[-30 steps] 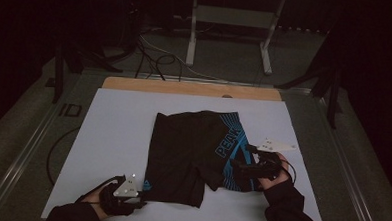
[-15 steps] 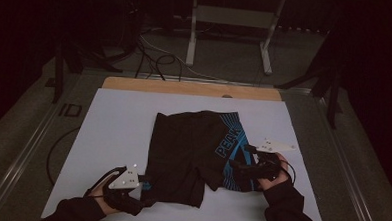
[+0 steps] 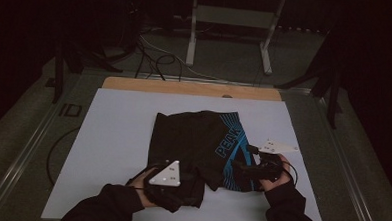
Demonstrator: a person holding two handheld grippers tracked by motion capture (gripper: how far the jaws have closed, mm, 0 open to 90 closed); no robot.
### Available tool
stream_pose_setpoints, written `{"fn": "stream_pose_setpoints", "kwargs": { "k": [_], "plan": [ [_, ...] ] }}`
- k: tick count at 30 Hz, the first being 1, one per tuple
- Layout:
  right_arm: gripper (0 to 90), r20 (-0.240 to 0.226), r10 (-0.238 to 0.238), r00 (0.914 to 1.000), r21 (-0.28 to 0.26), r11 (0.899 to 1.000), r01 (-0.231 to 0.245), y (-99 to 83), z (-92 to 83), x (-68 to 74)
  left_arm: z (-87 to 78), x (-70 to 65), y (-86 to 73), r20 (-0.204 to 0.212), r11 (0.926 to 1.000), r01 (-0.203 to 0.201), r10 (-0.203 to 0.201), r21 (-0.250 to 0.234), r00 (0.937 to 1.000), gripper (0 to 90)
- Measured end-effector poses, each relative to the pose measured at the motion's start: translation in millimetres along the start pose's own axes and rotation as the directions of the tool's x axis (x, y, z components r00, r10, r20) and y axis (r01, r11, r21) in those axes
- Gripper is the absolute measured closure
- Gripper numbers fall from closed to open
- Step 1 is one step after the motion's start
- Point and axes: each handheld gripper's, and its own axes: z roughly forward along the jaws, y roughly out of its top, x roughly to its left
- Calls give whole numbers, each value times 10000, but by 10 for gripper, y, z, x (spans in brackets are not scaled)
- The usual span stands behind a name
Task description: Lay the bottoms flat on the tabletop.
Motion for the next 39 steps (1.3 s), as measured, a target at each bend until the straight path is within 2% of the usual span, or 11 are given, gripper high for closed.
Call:
{"fn": "stream_pose_setpoints", "kwargs": {
  "k": [6, 10, 15, 19, 23, 28, 31, 32, 34, 35, 39],
  "plan": [
    [149, -15, -1, 10000, 38, 10000, 1, -12, 4, -4, 474, 15, 168, -118, 9973, -512, 519, 526, 9986, 398],
    [149, -51, 9, 10000, 9, 10000, -9, -21, -21, -9, 737, 71, 183, -445, 9948, -224, 269, 998, 9986, 437],
    [149, -41, 89, 10000, 1, 10000, -89, -51, -51, -37, 996, 137, 111, -1077, 9785, -210, 439, 2050, 9932, 494],
    [148, -551, -169, 9983, 81, 9998, 174, -68, -91, -28, 1108, 176, 28, -1255, 9695, 40, 277, 2452, 9917, 522],
    [147, -1127, 63, 9936, 305, 9995, -28, -145, -150, -25, 1117, 194, -9, -1307, 9706, 124, 197, 2403, 9912, 612],
    [88, -1750, -233, 9843, 531, 9980, 330, -291, -250, 41, 1075, 224, 7, -1053, 9702, 170, 88, 2417, 9944, 795],
    [100, -1823, -386, 9825, 1041, 9929, 583, -388, -277, 90, 1040, 224, 35, -1068, 9731, 204, 44, 2295, 9943, 825],
    [155, -1845, -370, 9821, 1304, 9895, 618, -425, -279, 96, 1019, 233, 49, -1042, 9746, 259, -26, 2224, 9946, 830],
    [220, -1624, -416, 9858, 1571, 9853, 674, -459, -284, 107, 965, 247, 95, -1066, 9788, 331, -116, 2023, 9942, 831],
    [324, -1152, -1050, 9878, 2115, 9690, 1277, -530, -291, 101, 943, 250, 115, -1037, 9816, 433, -243, 1859, 9943, 837],
    [475, -560, -1258, 9905, 2635, 9550, 1362, -578, -279, 62, 832, 271, 205, -1128, 9874, 499, -330, 1500, 9931, 843]
  ]
}}
